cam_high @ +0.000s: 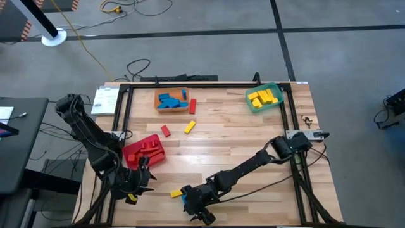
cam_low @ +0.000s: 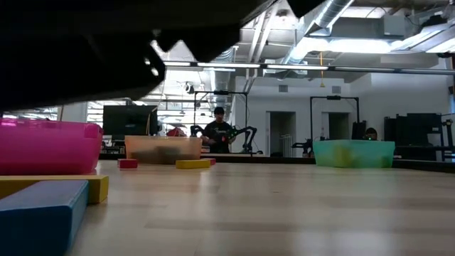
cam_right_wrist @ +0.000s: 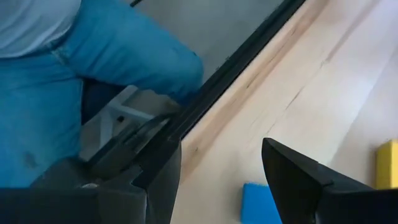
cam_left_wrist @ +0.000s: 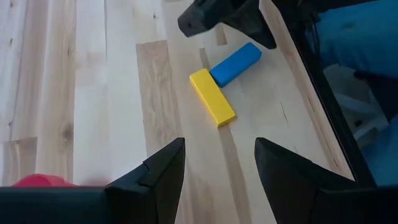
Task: Sort blocks
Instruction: Put the yellow block into the green bin
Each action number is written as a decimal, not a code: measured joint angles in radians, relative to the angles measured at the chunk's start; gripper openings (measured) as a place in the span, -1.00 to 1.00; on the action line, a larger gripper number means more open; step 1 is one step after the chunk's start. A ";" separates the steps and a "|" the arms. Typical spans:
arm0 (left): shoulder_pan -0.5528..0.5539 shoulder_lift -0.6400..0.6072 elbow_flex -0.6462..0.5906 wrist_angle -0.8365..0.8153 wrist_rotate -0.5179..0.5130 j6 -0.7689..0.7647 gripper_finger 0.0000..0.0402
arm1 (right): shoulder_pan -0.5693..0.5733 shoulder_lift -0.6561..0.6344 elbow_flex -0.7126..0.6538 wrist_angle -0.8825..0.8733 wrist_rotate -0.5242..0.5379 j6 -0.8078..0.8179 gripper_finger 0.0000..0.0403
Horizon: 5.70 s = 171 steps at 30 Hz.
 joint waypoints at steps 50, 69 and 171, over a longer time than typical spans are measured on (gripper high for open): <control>0.000 0.000 0.000 0.001 -0.001 0.022 -0.05 | -0.080 -0.096 -0.001 -0.259 0.140 0.057 0.19; 0.000 -0.001 -0.001 0.016 -0.001 0.037 -0.05 | -0.111 0.012 0.000 -0.110 0.164 0.063 0.19; 0.072 0.000 -0.396 0.790 -0.223 0.364 -0.05 | -1.302 -0.989 -0.807 -0.834 0.524 0.307 -0.41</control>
